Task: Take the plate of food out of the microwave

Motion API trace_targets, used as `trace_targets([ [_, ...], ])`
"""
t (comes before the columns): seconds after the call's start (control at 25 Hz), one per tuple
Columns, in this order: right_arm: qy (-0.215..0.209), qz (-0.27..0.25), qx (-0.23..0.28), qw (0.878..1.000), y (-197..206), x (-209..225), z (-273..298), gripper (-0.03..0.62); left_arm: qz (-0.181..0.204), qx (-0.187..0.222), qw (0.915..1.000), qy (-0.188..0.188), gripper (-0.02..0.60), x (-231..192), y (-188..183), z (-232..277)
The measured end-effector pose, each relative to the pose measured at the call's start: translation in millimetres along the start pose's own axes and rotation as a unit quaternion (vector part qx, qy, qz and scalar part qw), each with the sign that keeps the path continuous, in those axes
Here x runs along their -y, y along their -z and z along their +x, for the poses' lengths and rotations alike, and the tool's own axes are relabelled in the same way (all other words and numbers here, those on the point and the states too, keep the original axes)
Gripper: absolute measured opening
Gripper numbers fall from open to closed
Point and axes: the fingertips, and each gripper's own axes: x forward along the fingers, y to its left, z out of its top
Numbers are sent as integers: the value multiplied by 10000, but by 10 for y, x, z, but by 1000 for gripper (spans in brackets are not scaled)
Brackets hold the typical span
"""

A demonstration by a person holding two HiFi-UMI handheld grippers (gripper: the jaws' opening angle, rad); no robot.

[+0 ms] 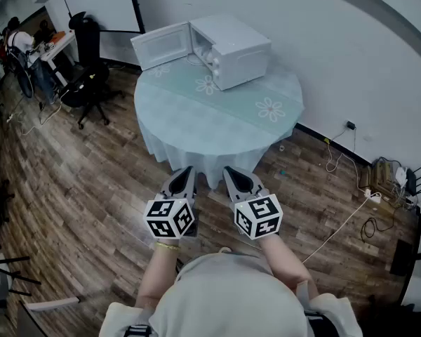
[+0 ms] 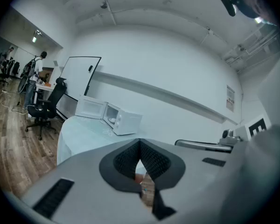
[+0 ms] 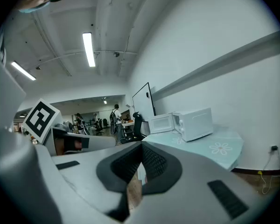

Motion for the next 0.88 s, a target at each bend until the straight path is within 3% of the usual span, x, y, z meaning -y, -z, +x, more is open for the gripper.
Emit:
trace_targets([
  [0.6,-224,100,-10,9997,22,-12,29,6,-7,30,9996,-275,-3,-55,-5,13],
  [0.88,-224,206,-6,9995,2,59,72,6,-183,-12,9992,-355,-3,-163,37,75],
])
